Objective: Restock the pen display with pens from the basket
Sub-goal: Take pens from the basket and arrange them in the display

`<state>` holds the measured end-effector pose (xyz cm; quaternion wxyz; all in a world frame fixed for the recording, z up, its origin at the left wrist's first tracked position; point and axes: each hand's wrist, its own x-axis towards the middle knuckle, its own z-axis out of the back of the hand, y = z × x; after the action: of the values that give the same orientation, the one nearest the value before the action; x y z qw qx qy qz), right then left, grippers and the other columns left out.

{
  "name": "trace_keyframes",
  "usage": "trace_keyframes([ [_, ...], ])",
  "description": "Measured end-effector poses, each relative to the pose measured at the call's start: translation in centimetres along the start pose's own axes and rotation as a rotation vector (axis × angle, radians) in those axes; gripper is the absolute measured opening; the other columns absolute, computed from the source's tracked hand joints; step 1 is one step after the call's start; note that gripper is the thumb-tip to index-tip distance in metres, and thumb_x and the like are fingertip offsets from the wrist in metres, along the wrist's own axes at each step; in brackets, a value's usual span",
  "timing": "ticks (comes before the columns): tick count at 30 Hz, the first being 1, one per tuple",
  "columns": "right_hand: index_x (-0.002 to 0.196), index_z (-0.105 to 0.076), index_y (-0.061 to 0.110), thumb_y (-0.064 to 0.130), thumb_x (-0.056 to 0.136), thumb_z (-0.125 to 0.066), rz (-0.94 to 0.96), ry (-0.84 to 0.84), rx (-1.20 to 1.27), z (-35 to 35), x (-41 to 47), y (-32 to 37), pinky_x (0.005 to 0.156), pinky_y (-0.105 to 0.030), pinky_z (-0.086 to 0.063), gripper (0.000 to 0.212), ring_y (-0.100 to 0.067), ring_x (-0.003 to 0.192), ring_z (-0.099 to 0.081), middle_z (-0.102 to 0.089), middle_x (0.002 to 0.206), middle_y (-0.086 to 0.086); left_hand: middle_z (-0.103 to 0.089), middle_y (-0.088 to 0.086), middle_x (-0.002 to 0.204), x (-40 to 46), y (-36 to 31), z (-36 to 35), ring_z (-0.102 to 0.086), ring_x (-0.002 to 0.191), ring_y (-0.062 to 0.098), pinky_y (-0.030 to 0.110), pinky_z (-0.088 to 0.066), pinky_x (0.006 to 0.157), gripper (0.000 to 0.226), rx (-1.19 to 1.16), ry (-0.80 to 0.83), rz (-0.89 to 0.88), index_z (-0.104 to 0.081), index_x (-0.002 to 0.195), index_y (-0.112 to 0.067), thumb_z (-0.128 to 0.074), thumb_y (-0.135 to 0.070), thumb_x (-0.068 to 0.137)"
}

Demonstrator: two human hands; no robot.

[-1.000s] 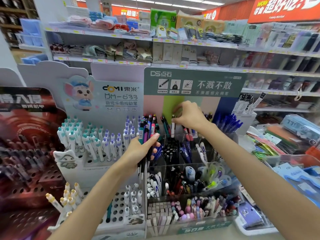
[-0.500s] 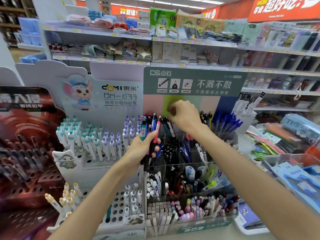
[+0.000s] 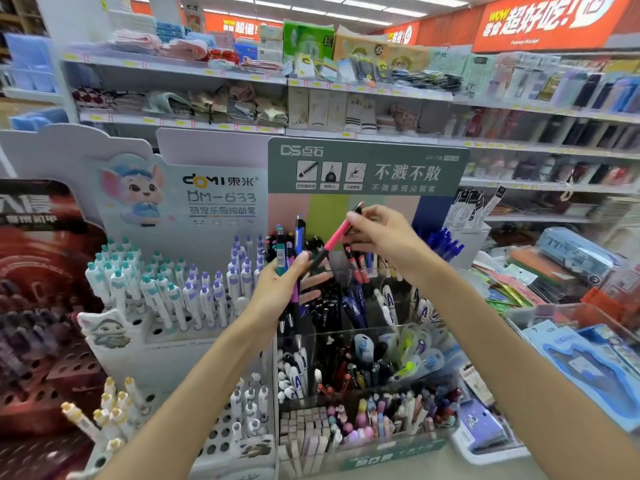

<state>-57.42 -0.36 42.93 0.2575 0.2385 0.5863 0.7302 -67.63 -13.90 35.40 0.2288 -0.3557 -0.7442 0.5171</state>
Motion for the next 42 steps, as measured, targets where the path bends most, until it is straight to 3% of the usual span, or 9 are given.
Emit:
trace_keyframes([
  [5,0.087,-0.053,0.018,0.015,0.089,-0.065,0.312,-0.351,-0.145,1.8,0.8,0.1,0.071,-0.025,-0.057,0.013,-0.015,0.079,-0.071,-0.069,0.096,-0.01,-0.075,-0.004,0.094,0.0,0.0,1.0,-0.073,0.084,0.016,0.027,-0.06,0.065,0.019,0.014,-0.046,-0.011,-0.059,0.108,-0.012,-0.052,-0.026,0.097],
  [12,0.093,-0.064,0.014,0.035,0.086,-0.068,0.393,-0.308,-0.775,-1.7,2.3,-2.2,0.08,-0.035,-0.054,0.022,-0.018,0.086,-0.067,-0.073,0.093,-0.003,-0.075,-0.003,0.096,-0.4,0.0,1.3,-0.073,0.081,0.016,0.027,-0.059,0.063,0.025,0.016,0.006,0.029,-0.053,0.118,-0.011,-0.051,-0.025,0.097],
  [18,0.093,-0.074,0.025,0.047,0.082,-0.067,0.331,-0.192,-1.177,-3.4,4.0,-3.1,0.09,-0.034,-0.033,0.026,-0.023,0.106,-0.053,-0.072,0.095,-0.003,-0.075,-0.003,0.093,-0.5,-0.6,2.2,-0.073,0.078,0.014,0.026,-0.059,0.061,0.017,0.025,0.034,0.049,-0.058,0.109,-0.015,-0.051,-0.024,0.097],
  [23,0.093,-0.075,0.026,0.046,0.081,-0.068,0.342,-0.151,-1.27,-3.7,4.3,-2.8,0.089,-0.034,-0.03,0.024,-0.026,0.11,-0.047,-0.071,0.095,-0.006,-0.075,-0.002,0.096,-0.7,-0.7,2.8,-0.073,0.081,0.014,0.028,-0.059,0.063,0.022,0.028,0.027,0.066,-0.059,0.115,-0.014,-0.052,-0.024,0.097],
  [28,0.102,-0.073,0.022,0.043,0.091,-0.057,0.347,-0.187,-0.932,-3.5,3.2,-1.4,0.09,-0.037,-0.045,0.029,-0.023,0.1,-0.056,-0.073,0.096,0.0,-0.075,-0.002,0.096,-0.8,-0.6,2.1,-0.072,0.079,0.013,0.028,-0.06,0.065,0.021,0.033,0.08,0.08,-0.06,0.113,-0.013,-0.052,-0.023,0.096],
  [30,0.1,-0.074,0.016,0.048,0.093,-0.051,0.248,-0.082,-0.73,-3.6,2.1,-0.6,0.075,-0.027,-0.051,0.041,-0.013,0.074,-0.062,-0.073,0.079,-0.004,-0.075,-0.001,0.099,-0.8,-0.6,1.7,-0.072,0.082,0.013,0.029,-0.06,0.069,0.02,0.033,0.124,0.082,-0.06,0.112,-0.013,-0.052,-0.023,0.096],
  [32,0.103,-0.072,0.008,0.048,0.093,-0.052,0.115,0.047,-0.57,-3.4,0.8,0.0,0.052,-0.011,-0.036,0.046,0.003,0.048,-0.047,-0.062,0.052,0.009,-0.074,0.0,0.101,-0.8,-0.5,1.1,-0.072,0.084,0.014,0.029,-0.06,0.07,0.019,0.024,0.161,0.096,-0.062,0.11,-0.013,-0.052,-0.022,0.095],
  [36,0.114,-0.068,0.01,0.03,0.09,-0.063,0.058,0.066,-0.337,-2.3,0.0,-0.2,0.065,-0.001,-0.042,0.032,0.001,0.087,-0.056,-0.064,0.09,0.015,-0.073,0.003,0.107,-0.3,-0.2,0.3,-0.07,0.098,0.016,0.028,-0.058,0.078,0.019,0.039,0.187,0.087,-0.065,0.107,-0.013,-0.051,-0.021,0.096],
  [42,0.099,-0.07,0.014,0.02,0.093,-0.06,0.275,-0.354,-0.089,0.8,-0.7,0.0,0.069,-0.009,-0.049,0.014,0.003,0.069,-0.061,-0.067,0.081,0.008,-0.073,0.0,0.105,0.3,-1.4,1.5,-0.069,0.096,0.012,0.032,-0.057,0.083,0.017,0.123,0.075,-0.008,-0.067,0.099,-0.014,-0.051,-0.02,0.096],
])
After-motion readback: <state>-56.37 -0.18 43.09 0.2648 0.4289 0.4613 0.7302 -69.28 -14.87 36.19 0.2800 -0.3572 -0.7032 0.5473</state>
